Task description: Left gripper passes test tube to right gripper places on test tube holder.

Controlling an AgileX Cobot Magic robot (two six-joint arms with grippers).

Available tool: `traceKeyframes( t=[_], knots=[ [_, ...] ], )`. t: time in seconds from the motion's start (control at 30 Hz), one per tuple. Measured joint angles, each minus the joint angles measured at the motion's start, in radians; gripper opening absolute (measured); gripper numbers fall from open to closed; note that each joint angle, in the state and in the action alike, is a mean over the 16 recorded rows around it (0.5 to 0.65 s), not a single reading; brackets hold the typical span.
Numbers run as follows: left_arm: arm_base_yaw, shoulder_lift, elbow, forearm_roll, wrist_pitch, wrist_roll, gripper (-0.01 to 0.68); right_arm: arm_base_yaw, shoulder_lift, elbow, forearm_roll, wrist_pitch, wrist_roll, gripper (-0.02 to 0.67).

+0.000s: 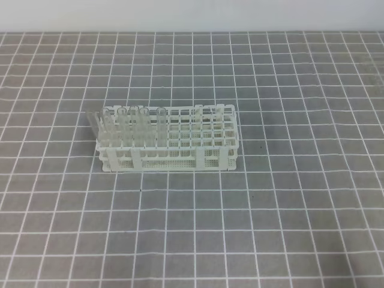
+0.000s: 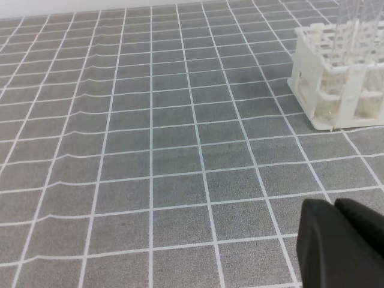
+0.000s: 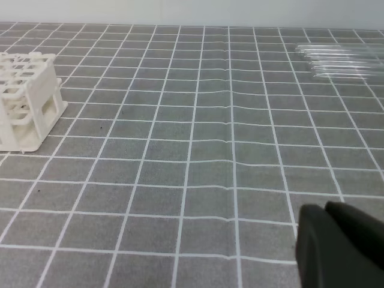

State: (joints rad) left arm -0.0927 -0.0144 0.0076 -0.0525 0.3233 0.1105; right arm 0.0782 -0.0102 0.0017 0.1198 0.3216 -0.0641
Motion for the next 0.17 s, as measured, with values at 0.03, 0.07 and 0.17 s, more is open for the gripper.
traceKeyframes(
  t=[0.03,0.07,0.17],
  knots=[
    [0.000,-0.001,0.000,0.000,-0.001,0.000,0.000,0.000,0.000,0.000,0.000,0.000,0.000,-0.001],
    [0.000,-0.002,0.001,0.000,-0.002,0.000,0.000,0.000,0.000,0.000,0.000,0.000,0.000,-0.001],
    [0.000,-0.006,0.003,-0.001,-0.004,-0.001,0.000,0.000,0.000,0.000,0.000,0.000,0.000,-0.001]
  ],
)
